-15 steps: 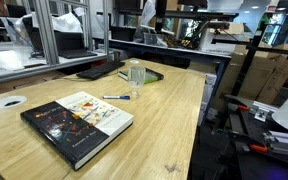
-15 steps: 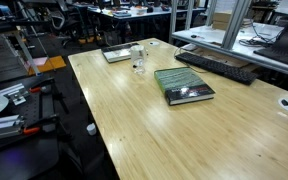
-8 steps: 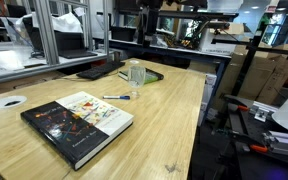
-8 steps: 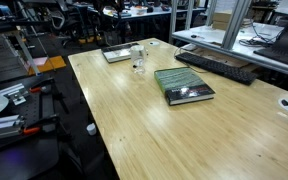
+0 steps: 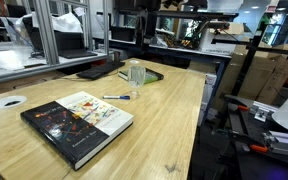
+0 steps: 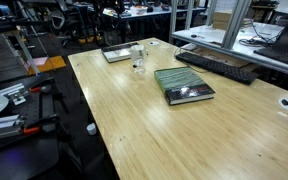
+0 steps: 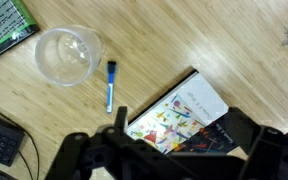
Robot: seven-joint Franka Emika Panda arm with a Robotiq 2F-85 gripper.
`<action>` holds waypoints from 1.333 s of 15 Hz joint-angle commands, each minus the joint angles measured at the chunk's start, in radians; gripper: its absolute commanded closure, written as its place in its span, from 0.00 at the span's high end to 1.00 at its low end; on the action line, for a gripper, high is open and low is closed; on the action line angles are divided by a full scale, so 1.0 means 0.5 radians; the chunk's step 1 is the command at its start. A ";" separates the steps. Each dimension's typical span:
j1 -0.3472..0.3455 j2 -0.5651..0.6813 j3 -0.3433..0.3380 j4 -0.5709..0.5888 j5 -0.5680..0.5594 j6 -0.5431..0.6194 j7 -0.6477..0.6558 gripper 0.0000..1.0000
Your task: Put the marker into the glass.
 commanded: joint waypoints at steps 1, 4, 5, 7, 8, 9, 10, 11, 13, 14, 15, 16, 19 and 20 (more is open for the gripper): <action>-0.048 0.204 0.009 0.192 0.243 -0.104 -0.203 1.00; -0.123 0.424 0.022 0.380 0.373 -0.184 -0.334 1.00; -0.143 0.508 0.026 0.463 0.376 -0.208 -0.350 1.00; -0.168 0.658 0.032 0.615 0.342 -0.249 -0.353 1.00; -0.167 0.728 0.032 0.694 0.317 -0.289 -0.326 1.00; -0.148 0.801 0.024 0.774 0.274 -0.333 -0.275 1.00; -0.131 0.876 0.020 0.862 0.242 -0.397 -0.239 1.00; -0.103 0.947 0.008 0.948 0.194 -0.468 -0.185 1.00; -0.038 1.090 -0.030 1.138 0.057 -0.651 -0.035 1.00; -0.021 1.153 -0.033 1.228 0.000 -0.736 0.016 1.00; -0.002 1.219 -0.040 1.326 -0.058 -0.821 0.072 1.00; 0.012 1.285 -0.045 1.430 -0.108 -0.896 0.100 1.00; 0.047 1.476 -0.067 1.736 -0.240 -1.022 0.138 1.00; 0.050 1.542 -0.071 1.835 -0.265 -1.051 0.130 1.00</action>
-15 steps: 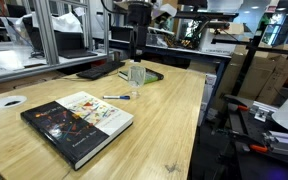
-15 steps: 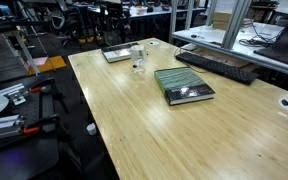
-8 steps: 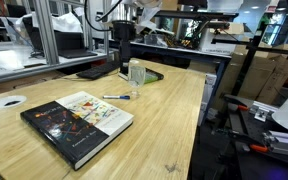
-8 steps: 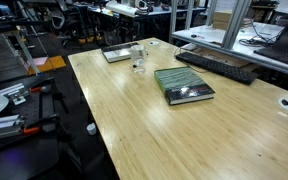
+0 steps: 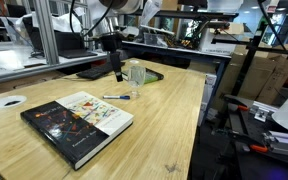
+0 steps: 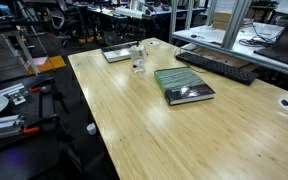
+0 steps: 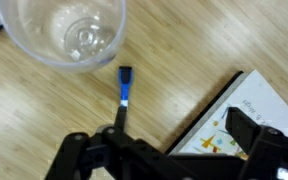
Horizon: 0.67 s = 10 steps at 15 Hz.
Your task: Put the marker into the glass.
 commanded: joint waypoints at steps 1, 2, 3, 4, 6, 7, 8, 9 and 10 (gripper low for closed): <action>0.048 0.261 -0.041 0.432 -0.108 -0.226 0.022 1.00; 0.049 0.323 -0.043 0.514 -0.121 -0.248 0.016 1.00; 0.046 0.395 -0.041 0.603 -0.123 -0.275 0.005 1.00; 0.043 0.457 -0.039 0.676 -0.121 -0.298 -0.002 1.00; 0.049 0.577 -0.041 0.809 -0.118 -0.330 -0.004 1.00; 0.053 0.629 -0.041 0.868 -0.119 -0.343 -0.009 1.00; 0.056 0.677 -0.036 0.919 -0.123 -0.343 -0.038 1.00; 0.067 0.719 -0.037 0.962 -0.128 -0.342 -0.049 1.00; 0.082 0.757 -0.042 1.009 -0.134 -0.353 -0.050 1.00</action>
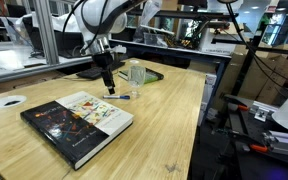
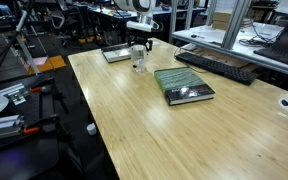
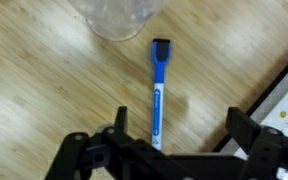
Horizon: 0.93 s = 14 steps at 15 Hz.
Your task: Put the marker into the glass.
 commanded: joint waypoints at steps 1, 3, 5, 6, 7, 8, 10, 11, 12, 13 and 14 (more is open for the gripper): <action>0.067 0.163 -0.030 0.271 -0.052 -0.137 -0.024 1.00; 0.115 0.222 -0.059 0.344 -0.096 -0.181 0.003 1.00; 0.163 0.272 -0.097 0.406 -0.148 -0.218 0.032 1.00; 0.187 0.294 -0.121 0.436 -0.178 -0.237 0.049 1.00; 0.208 0.316 -0.143 0.463 -0.204 -0.253 0.069 1.00; 0.221 0.336 -0.160 0.491 -0.224 -0.265 0.079 1.00; 0.228 0.371 -0.184 0.532 -0.245 -0.285 0.096 1.00; 0.224 0.389 -0.191 0.555 -0.245 -0.302 0.095 1.00; 0.211 0.403 -0.189 0.573 -0.232 -0.312 0.085 0.75; 0.199 0.401 -0.195 0.564 -0.214 -0.307 0.072 0.72; 0.191 0.412 -0.198 0.576 -0.206 -0.308 0.071 0.66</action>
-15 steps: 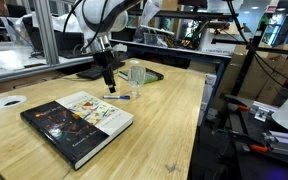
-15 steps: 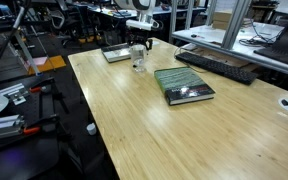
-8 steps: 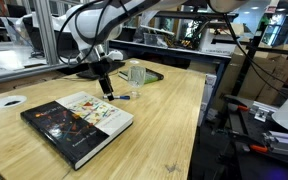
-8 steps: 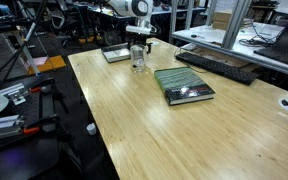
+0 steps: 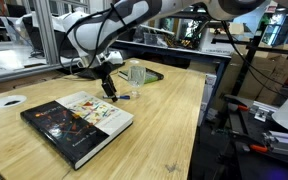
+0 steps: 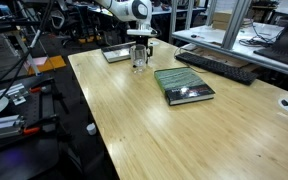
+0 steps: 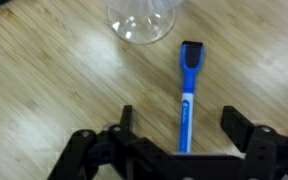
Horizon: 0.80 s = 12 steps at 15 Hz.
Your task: Put the marker into the glass.
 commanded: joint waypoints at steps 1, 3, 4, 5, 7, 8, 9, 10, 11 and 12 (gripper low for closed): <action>-0.014 0.055 -0.013 0.128 0.010 -0.094 -0.002 0.58; -0.021 0.058 -0.012 0.137 0.013 -0.108 0.000 0.44; -0.022 0.060 -0.012 0.143 0.015 -0.115 0.002 0.38; -0.023 0.058 -0.011 0.143 0.015 -0.118 0.003 0.31; -0.021 0.060 -0.011 0.150 0.017 -0.131 0.008 0.17; -0.019 0.061 -0.011 0.153 0.018 -0.135 0.011 0.11; -0.017 0.061 -0.012 0.153 0.018 -0.139 0.012 0.03; -0.016 0.063 -0.011 0.155 0.019 -0.146 0.012 0.00; -0.015 0.064 -0.010 0.156 0.019 -0.152 0.010 0.00; -0.015 0.066 -0.011 0.158 0.019 -0.155 0.010 0.00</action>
